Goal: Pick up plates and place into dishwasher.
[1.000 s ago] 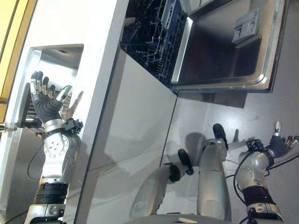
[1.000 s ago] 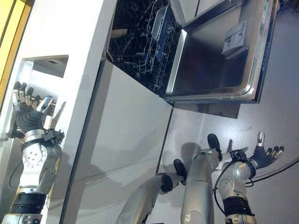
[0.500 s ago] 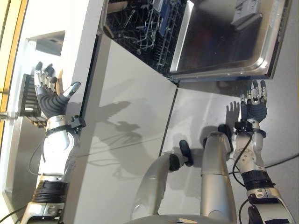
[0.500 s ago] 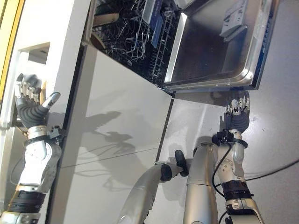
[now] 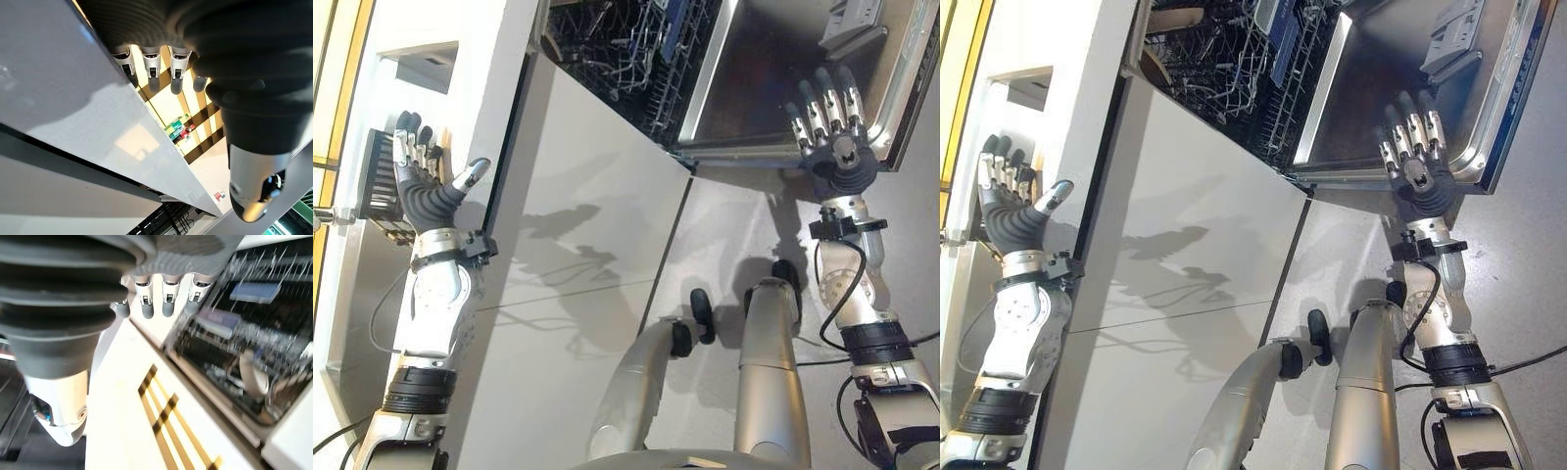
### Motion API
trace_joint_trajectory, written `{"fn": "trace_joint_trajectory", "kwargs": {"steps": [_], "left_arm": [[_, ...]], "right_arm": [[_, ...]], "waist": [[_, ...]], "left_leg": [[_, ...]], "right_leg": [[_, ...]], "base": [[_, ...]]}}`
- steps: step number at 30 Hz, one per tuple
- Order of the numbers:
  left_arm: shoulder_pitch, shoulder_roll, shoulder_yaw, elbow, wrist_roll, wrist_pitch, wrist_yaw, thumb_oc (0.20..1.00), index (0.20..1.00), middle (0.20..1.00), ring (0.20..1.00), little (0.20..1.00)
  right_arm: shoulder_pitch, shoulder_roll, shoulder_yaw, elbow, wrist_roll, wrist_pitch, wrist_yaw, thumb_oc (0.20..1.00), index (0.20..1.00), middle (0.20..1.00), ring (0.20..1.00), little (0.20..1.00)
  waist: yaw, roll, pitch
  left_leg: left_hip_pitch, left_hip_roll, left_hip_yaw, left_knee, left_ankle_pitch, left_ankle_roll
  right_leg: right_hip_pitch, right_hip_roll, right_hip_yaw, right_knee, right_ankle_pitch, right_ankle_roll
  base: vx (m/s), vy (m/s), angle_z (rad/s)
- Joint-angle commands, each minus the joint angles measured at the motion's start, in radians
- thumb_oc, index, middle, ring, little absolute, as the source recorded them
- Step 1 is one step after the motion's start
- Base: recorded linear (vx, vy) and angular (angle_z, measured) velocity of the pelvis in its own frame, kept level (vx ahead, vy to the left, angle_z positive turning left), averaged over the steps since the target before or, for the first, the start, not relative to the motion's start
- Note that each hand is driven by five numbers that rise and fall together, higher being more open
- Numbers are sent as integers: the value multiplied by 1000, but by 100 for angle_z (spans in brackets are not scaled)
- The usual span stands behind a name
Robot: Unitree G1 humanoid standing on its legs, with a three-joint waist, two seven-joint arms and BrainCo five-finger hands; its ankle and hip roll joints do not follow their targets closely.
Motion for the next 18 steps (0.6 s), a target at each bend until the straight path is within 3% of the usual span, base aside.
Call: {"fn": "trace_joint_trajectory", "kwargs": {"steps": [1, 4, 7, 11, 12, 18], "left_arm": [[11, -12, -21, 38, -75, 16, -60, 1000, 1000, 1000, 1000, 1000], [10, -15, -9, 36, -80, 22, -62, 1000, 1000, 1000, 1000, 1000], [1, -14, 0, 42, -78, 29, -68, 1000, 1000, 1000, 1000, 1000], [-29, -4, -5, 35, -63, 61, -53, 1000, 1000, 1000, 1000, 1000], [-35, 0, -8, 30, -56, 72, -44, 1000, 1000, 1000, 1000, 1000], [-76, 4, -74, 22, 6, 81, 34, 1000, 1000, 1000, 1000, 1000]], "right_arm": [[-151, -26, -17, -167, -47, -26, 55, 1000, 1000, 1000, 1000, 1000], [-146, -17, -28, -193, -65, -26, 22, 1000, 1000, 1000, 1000, 1000], [-130, -17, -32, -193, -159, 5, -74, 1000, 1000, 1000, 1000, 1000], [-85, -58, -30, -102, -301, 152, -318, 1000, 1000, 1000, 1000, 1000], [-60, -63, -37, -45, -327, 172, -413, 1000, 1000, 1000, 1000, 1000], [-13, -10, -73, 197, -306, 230, -727, 1000, 1000, 1000, 1000, 1000]], "waist": [[-56, 31, 147], [-54, 21, 147], [-56, 8, 147], [-61, -10, 147], [-61, -14, 147], [-49, -11, 147]], "left_leg": [[61, 7, -27, -60, 55, 5], [89, 6, -29, -70, 56, 4], [107, 4, -31, -71, 54, 4], [97, 3, -32, -56, 53, 6], [83, 4, -32, -54, 55, 9], [24, 6, -34, -74, 62, 24]], "right_leg": [[138, -11, -16, -129, 42, 3], [177, -13, -23, -157, 50, 2], [206, -15, -26, -174, 61, 1], [201, -7, -20, -162, 70, -3], [189, -2, -20, -157, 72, -5], [132, 8, -25, -162, 80, -6]], "base": [[29, 65, -2], [14, 31, -1], [19, 10, 5], [2, -34, 5], [-23, -85, 12], [-30, -91, 7]]}}
